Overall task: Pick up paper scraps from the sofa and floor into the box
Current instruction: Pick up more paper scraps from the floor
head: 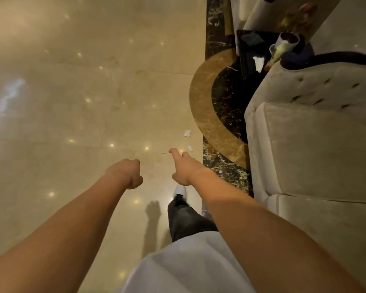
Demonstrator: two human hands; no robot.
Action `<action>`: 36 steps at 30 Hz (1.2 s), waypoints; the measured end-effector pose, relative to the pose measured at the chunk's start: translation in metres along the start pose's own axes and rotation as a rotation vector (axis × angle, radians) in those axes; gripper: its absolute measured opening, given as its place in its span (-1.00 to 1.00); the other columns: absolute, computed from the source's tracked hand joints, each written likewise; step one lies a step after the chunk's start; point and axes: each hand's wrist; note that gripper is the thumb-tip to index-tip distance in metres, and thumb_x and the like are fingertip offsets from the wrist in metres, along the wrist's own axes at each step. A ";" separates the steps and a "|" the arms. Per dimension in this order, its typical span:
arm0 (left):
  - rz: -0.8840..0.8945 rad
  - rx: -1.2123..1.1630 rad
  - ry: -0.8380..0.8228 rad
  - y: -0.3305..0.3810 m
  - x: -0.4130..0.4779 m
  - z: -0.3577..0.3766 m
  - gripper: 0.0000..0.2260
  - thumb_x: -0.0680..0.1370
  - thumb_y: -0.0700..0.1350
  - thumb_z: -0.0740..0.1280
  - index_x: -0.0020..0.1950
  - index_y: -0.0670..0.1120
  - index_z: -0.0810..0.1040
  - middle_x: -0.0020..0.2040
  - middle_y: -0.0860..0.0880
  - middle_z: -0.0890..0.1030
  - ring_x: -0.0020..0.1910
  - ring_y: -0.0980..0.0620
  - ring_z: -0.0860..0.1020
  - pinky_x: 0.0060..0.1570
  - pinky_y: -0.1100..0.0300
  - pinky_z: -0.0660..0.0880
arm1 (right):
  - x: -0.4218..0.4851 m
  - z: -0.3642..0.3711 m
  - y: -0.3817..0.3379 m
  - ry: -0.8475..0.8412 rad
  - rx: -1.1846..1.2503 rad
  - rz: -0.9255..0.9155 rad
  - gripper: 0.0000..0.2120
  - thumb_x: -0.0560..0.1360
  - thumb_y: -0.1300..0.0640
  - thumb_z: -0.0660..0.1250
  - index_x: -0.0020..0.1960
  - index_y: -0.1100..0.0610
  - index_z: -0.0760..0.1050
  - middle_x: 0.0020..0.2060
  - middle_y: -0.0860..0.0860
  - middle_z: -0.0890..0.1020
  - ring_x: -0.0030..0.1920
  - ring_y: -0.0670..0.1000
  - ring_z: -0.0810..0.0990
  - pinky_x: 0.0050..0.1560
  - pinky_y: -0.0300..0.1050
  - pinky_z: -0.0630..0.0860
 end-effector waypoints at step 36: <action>0.512 0.197 -0.158 0.204 0.862 0.194 -0.53 0.51 -0.01 0.38 0.39 0.04 0.34 0.23 -0.19 0.41 0.07 -0.23 0.49 -0.11 -0.04 0.52 | 0.699 0.275 0.353 0.005 0.399 0.740 -0.30 0.50 0.07 0.35 0.49 -0.08 0.03 0.33 0.18 0.28 0.27 0.25 0.33 0.06 0.06 0.37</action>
Point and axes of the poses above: each hand's wrist, its own x-axis towards the middle knuckle, its own z-axis out of the palm, y = z × x
